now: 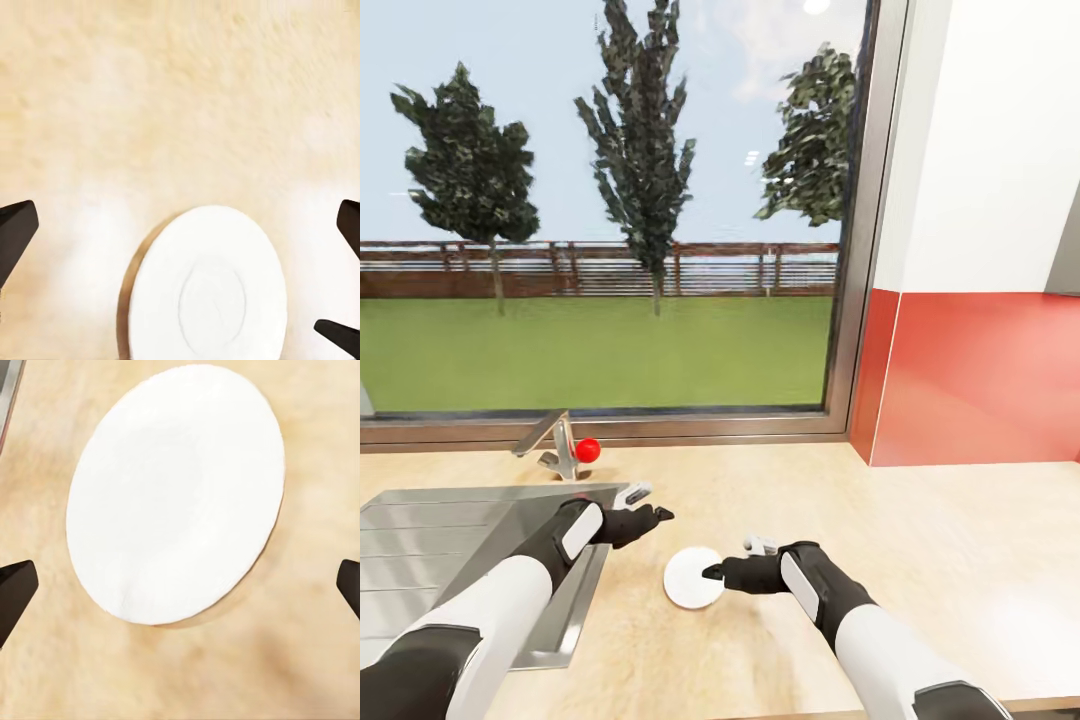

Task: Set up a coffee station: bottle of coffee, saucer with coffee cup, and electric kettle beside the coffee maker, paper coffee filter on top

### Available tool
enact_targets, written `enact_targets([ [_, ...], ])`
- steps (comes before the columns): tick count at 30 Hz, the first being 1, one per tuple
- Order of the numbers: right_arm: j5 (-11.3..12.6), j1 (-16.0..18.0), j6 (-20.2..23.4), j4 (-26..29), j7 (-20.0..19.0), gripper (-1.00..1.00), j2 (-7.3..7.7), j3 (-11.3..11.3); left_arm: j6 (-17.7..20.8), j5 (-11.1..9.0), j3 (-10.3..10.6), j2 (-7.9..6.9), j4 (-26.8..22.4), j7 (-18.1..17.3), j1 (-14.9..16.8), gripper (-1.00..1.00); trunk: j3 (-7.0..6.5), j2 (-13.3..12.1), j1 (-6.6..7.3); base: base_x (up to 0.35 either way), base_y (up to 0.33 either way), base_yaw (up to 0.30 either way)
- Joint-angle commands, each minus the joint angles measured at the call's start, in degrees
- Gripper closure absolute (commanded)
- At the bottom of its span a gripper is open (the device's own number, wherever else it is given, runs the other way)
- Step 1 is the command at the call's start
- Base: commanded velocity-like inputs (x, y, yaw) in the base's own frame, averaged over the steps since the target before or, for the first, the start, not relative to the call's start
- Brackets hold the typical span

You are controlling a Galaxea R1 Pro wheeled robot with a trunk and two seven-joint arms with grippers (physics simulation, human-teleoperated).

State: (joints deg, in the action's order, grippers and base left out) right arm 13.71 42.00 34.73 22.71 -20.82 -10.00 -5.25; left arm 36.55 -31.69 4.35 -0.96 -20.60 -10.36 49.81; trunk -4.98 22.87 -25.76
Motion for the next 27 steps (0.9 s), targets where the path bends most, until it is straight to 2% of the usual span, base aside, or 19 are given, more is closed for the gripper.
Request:
enact_targets([
  [1,0.36,0.01,0.26,-0.02,0.13,-1.00,0.00,-0.11,0.01,-0.21,0.46,-0.05,-0.05,-0.09,-0.28,-1.00,0.03,0.05,-0.02,0.000,0.000,0.000],
  [5,0.37,0.01,0.26,-0.20,0.09,-1.00,0.00,-0.11,-0.12,-0.35,0.48,0.09,-0.12,-0.11,-1.20,-1.00,0.03,0.05,-0.02,0.000,0.000,0.000],
  [15,0.39,0.01,0.26,-2.10,0.07,-1.00,0.00,-0.11,-0.34,-0.46,0.40,1.59,-0.07,-0.27,-2.35,-1.00,0.03,0.05,-0.02,0.006,0.002,0.000],
  [22,0.44,0.01,0.25,-2.22,0.00,-1.00,0.00,-0.18,-0.38,-0.55,0.40,1.80,-0.09,-0.27,-2.43,-1.00,0.03,0.05,-0.02,0.174,0.079,0.000],
  [27,0.44,0.01,0.23,-2.26,-0.16,-1.00,0.00,-0.19,-0.34,-0.59,0.40,1.84,-0.05,-0.27,-2.44,-1.00,0.03,0.05,-0.02,0.044,0.016,0.000],
])
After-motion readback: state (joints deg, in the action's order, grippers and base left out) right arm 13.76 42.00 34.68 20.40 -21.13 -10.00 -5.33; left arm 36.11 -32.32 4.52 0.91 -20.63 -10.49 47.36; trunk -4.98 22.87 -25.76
